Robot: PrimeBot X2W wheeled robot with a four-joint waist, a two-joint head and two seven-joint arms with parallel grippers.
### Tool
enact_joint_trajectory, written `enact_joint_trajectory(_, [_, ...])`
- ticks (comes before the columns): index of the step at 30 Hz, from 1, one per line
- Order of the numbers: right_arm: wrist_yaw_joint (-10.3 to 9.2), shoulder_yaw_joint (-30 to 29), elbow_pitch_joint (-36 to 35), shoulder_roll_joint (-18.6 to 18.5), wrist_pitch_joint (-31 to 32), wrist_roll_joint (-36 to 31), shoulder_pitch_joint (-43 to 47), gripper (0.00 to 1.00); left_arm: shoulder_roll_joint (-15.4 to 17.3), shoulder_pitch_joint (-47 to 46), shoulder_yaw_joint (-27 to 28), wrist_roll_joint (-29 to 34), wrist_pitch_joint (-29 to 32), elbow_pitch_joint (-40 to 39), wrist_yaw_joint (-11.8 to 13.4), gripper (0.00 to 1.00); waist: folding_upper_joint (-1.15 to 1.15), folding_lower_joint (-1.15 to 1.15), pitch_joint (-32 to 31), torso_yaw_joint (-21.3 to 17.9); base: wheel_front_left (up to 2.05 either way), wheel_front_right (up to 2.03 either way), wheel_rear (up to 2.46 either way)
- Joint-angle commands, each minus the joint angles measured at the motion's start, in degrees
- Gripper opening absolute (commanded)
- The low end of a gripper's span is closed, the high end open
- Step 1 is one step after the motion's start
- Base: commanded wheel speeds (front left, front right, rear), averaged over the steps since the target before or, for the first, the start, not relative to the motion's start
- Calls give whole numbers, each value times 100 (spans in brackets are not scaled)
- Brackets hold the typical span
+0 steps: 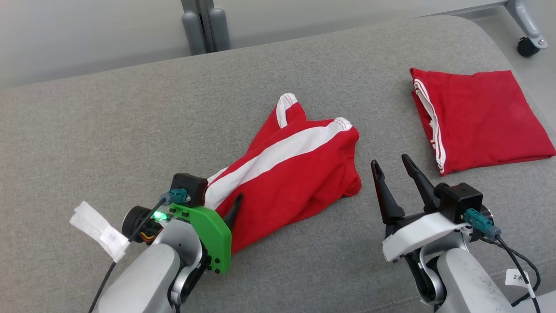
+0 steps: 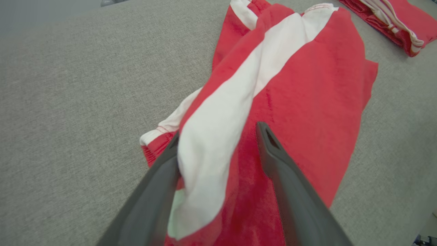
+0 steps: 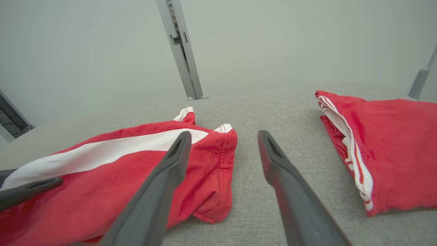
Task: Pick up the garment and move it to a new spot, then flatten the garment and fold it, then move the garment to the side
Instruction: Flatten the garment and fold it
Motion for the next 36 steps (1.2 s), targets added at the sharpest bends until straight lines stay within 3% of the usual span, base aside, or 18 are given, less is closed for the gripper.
enact_joint_trajectory(1, [-9, -24, 17, 5, -49, 19, -10, 100, 4, -93, -14, 18, -99, -31, -58, 0, 0, 0, 9, -6, 0, 0, 0])
enact_joint_trajectory(12, [-9, -142, 10, -3, -60, -39, 94, 100, 284, 587, -738, 418, -380, -962, -483, 0, 0, 0, -34, 231, 0, 0, 0])
enact_joint_trajectory(13, [-9, -144, -2, -2, -51, -46, 90, 100, 274, 683, -801, 386, -366, -1066, -500, 38, 0, 0, -37, 271, 0, 0, 0])
enact_joint_trajectory(14, [-9, -142, -14, 2, -41, -56, 88, 100, 255, 754, -825, 343, -360, -1136, -500, 100, 0, 0, -36, 299, 0, 0, 0])
enact_joint_trajectory(18, [-9, -125, -30, 6, -1, -86, 81, 100, 153, 949, -848, 148, -395, -1414, -522, 100, 0, 0, -62, 409, 0, 0, 0])
enact_joint_trajectory(22, [-9, -97, -27, -19, 27, -72, 61, 100, 107, 1058, -490, -374, -346, -1724, -420, 100, 0, 0, -107, 444, 0, 0, 0])
enact_joint_trajectory(26, [-9, -60, -45, -23, 44, -72, 93, 100, 350, 923, 156, -766, -339, -1961, -116, 100, 0, 0, -141, 423, 0, 0, 0])
enact_joint_trajectory(30, [-9, -20, -27, -41, 46, -30, 124, 100, 566, 768, 434, -752, -82, -1679, 264, 100, 0, 0, -147, 345, 0, 0, 0])
enact_joint_trajectory(36, [-9, 23, -13, -34, 32, 17, 37, 100, 419, 488, 405, -938, 416, -900, 371, 100, 0, 0, -93, 150, 0, 0, 0])
